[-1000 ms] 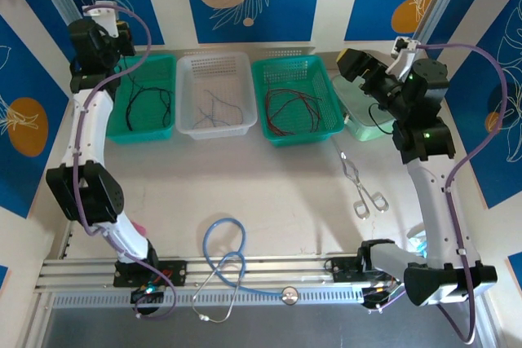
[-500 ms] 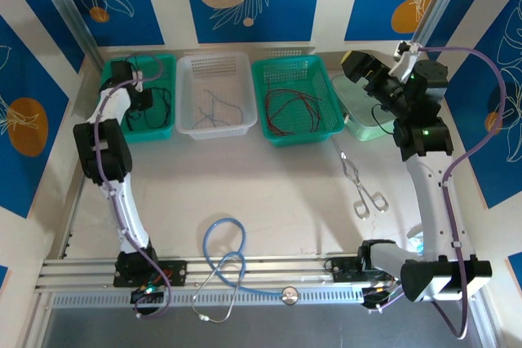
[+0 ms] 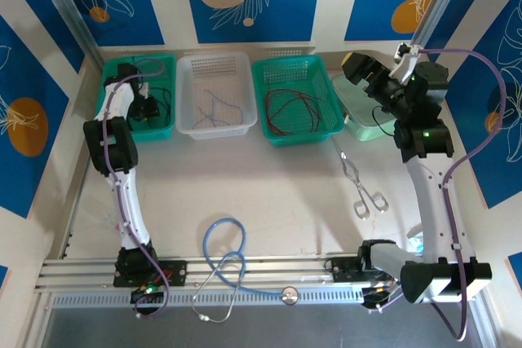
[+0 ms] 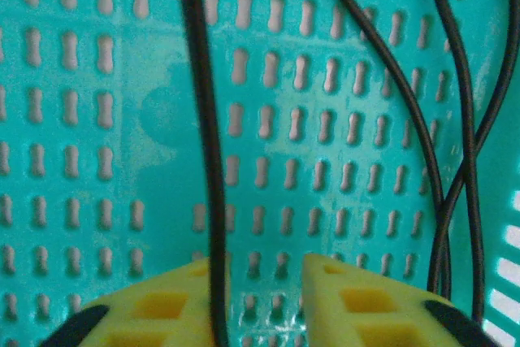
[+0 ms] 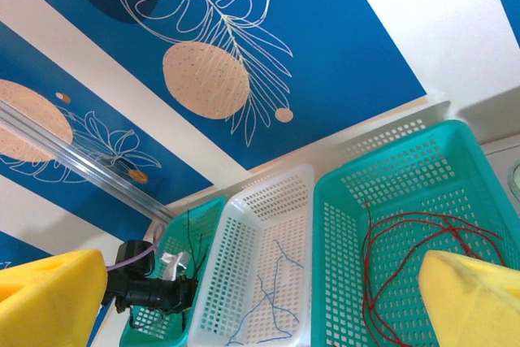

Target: Untangle the cables

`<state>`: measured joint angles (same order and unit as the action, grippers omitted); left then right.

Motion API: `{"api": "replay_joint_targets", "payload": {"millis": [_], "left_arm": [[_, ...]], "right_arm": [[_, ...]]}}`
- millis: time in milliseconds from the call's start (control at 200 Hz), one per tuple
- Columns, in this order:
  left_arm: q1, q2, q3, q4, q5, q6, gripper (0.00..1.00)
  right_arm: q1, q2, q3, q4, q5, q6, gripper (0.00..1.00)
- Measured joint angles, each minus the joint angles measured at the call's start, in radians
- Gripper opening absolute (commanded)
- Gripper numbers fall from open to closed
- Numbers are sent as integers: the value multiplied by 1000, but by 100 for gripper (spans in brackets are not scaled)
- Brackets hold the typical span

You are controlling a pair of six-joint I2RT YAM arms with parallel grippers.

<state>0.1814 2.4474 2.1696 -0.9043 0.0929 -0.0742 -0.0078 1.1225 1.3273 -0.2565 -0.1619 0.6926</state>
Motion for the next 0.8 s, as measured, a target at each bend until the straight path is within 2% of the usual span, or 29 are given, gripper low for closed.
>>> {"api": "replay_joint_targets", "payload": {"millis": [95, 175, 235, 260, 530, 800], "left_arm": [[0, -22, -13, 8, -1, -8, 41], [0, -55, -29, 6, 0, -5, 65], [0, -82, -32, 6, 2, -23, 87], [0, -94, -33, 6, 2, -26, 91], [0, -312, -157, 63, 10, -2, 99], [-2, -614, -306, 208, 21, -12, 99]], "right_arm": [[0, -7, 0, -3, 0, 0, 98], [0, -19, 0, -7, 0, 1, 98], [0, -32, 0, -10, 0, 5, 98], [0, -39, 0, -11, 0, 8, 98], [0, -135, -1, -44, 5, 3, 99], [0, -205, -69, -78, 38, -33, 99]]}}
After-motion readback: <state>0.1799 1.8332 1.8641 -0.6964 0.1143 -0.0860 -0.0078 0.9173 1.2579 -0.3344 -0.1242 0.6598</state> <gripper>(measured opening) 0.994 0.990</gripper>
